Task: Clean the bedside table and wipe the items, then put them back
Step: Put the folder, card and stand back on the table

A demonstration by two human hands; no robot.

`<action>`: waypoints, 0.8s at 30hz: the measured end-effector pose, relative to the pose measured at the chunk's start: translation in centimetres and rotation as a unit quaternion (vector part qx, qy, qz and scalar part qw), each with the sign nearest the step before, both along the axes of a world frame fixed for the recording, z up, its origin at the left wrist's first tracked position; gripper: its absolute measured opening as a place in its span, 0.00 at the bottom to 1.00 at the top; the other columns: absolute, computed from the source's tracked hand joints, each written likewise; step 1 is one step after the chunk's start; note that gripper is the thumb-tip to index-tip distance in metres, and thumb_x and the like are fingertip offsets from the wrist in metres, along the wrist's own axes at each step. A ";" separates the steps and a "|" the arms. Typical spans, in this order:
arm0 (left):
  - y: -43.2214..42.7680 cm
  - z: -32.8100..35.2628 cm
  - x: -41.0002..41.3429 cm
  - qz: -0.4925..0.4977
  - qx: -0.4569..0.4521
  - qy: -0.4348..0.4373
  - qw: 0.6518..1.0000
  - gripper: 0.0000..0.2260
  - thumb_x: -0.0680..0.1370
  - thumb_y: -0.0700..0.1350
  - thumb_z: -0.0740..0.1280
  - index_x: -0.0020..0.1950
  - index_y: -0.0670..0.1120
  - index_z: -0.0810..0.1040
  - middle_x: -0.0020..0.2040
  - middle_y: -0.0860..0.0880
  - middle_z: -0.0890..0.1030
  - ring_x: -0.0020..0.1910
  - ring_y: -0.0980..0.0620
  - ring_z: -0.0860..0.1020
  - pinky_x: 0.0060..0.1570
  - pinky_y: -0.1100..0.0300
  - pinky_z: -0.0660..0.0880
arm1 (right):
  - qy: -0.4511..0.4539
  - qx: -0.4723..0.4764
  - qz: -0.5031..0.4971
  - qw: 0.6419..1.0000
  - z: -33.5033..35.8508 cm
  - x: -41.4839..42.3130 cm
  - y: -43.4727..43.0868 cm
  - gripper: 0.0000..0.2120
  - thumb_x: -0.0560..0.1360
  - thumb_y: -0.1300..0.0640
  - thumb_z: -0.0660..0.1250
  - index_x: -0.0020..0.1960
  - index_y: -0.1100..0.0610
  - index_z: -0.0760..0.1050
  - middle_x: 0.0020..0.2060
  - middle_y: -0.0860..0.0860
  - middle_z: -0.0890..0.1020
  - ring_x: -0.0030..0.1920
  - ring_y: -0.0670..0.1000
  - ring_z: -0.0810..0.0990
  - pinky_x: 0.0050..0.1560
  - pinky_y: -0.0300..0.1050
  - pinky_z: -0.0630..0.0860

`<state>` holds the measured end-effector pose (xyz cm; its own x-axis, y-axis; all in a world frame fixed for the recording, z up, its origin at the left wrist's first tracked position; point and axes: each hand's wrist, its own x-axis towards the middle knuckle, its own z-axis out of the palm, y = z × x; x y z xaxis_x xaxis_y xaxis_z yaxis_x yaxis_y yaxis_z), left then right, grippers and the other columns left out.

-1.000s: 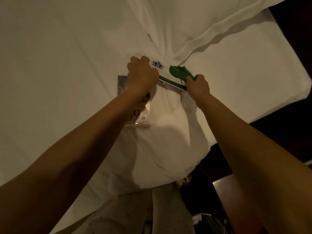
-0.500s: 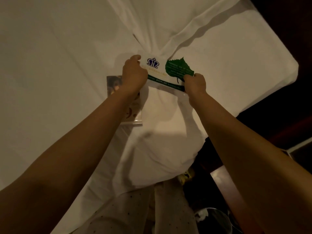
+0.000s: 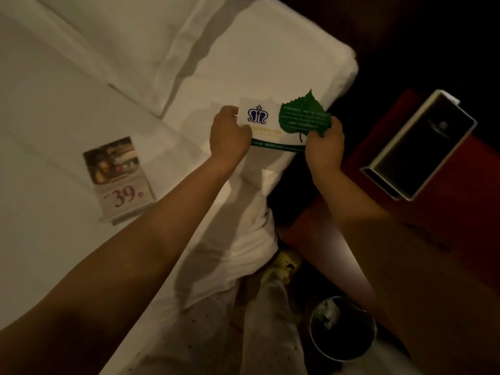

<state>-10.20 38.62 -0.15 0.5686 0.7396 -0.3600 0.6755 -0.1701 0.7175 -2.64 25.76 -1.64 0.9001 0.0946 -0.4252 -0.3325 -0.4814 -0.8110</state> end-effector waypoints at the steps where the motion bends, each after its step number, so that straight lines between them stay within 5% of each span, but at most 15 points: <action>1: -1.6 0.1 0.8 -0.008 -0.006 -0.004 1.000 0.15 0.74 0.36 0.61 0.60 0.40 0.72 0.58 0.44 0.78 0.53 0.49 0.77 0.42 0.66 0.68 | -0.021 -0.009 -0.010 1.000 0.1 0.3 -1.7 0.22 0.77 0.65 0.56 0.71 0.62 0.62 0.65 0.59 0.71 0.63 0.56 0.73 0.60 0.38 0.68; 5: -8.5 0.5 3.6 -0.058 -0.017 -0.026 0.998 0.14 0.75 0.36 0.60 0.60 0.40 0.70 0.52 0.49 0.77 0.47 0.53 0.74 0.39 0.67 0.67 | -0.063 -0.018 -0.078 0.995 0.4 1.5 -8.3 0.25 0.77 0.67 0.56 0.74 0.62 0.57 0.68 0.61 0.67 0.66 0.57 0.70 0.63 0.39 0.65; 9: -15.6 1.1 6.3 -0.113 -0.025 -0.043 0.992 0.14 0.77 0.37 0.58 0.62 0.41 0.70 0.58 0.46 0.79 0.49 0.52 0.75 0.42 0.65 0.70 | -0.097 -0.031 -0.161 0.982 0.9 2.3 -15.1 0.27 0.77 0.67 0.55 0.75 0.60 0.55 0.67 0.59 0.67 0.62 0.58 0.74 0.58 0.41 0.69; 12: -21.0 1.4 8.1 -0.157 -0.025 -0.059 0.985 0.14 0.78 0.37 0.57 0.63 0.41 0.70 0.59 0.45 0.78 0.52 0.51 0.76 0.44 0.64 0.70 | -0.122 -0.030 -0.213 0.969 0.8 3.0 -20.5 0.27 0.77 0.68 0.56 0.75 0.61 0.56 0.66 0.60 0.67 0.62 0.57 0.73 0.51 0.28 0.64; 19: -33.7 0.4 11.6 -0.276 -0.026 -0.069 0.958 0.17 0.78 0.39 0.60 0.67 0.43 0.69 0.62 0.42 0.78 0.60 0.44 0.77 0.57 0.55 0.76 | -0.096 -0.028 -0.312 0.945 -0.5 4.6 -32.7 0.30 0.77 0.69 0.56 0.76 0.62 0.51 0.70 0.61 0.63 0.61 0.53 0.71 0.48 0.25 0.60; 22: -38.2 -0.6 13.3 -0.329 -0.023 -0.069 0.942 0.18 0.77 0.39 0.61 0.67 0.43 0.68 0.63 0.43 0.77 0.60 0.44 0.77 0.51 0.61 0.72 | -0.086 -0.012 -0.340 0.936 -1.3 5.5 -37.3 0.30 0.76 0.69 0.57 0.76 0.62 0.52 0.69 0.60 0.64 0.59 0.53 0.73 0.50 0.28 0.66; 24: -40.8 -1.4 14.7 -0.352 -0.029 -0.062 0.933 0.18 0.77 0.39 0.62 0.67 0.42 0.68 0.63 0.43 0.77 0.60 0.44 0.77 0.50 0.60 0.73 | -0.085 0.009 -0.354 0.931 -1.9 6.3 -40.1 0.29 0.75 0.70 0.57 0.75 0.63 0.54 0.68 0.60 0.67 0.61 0.56 0.75 0.61 0.41 0.72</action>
<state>4.47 -2.23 -1.51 0.9462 0.1478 -0.2880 0.3227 -0.4989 0.8043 3.67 -14.34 -3.56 0.7939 -0.5427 -0.2743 -0.4270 -0.1762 -0.8869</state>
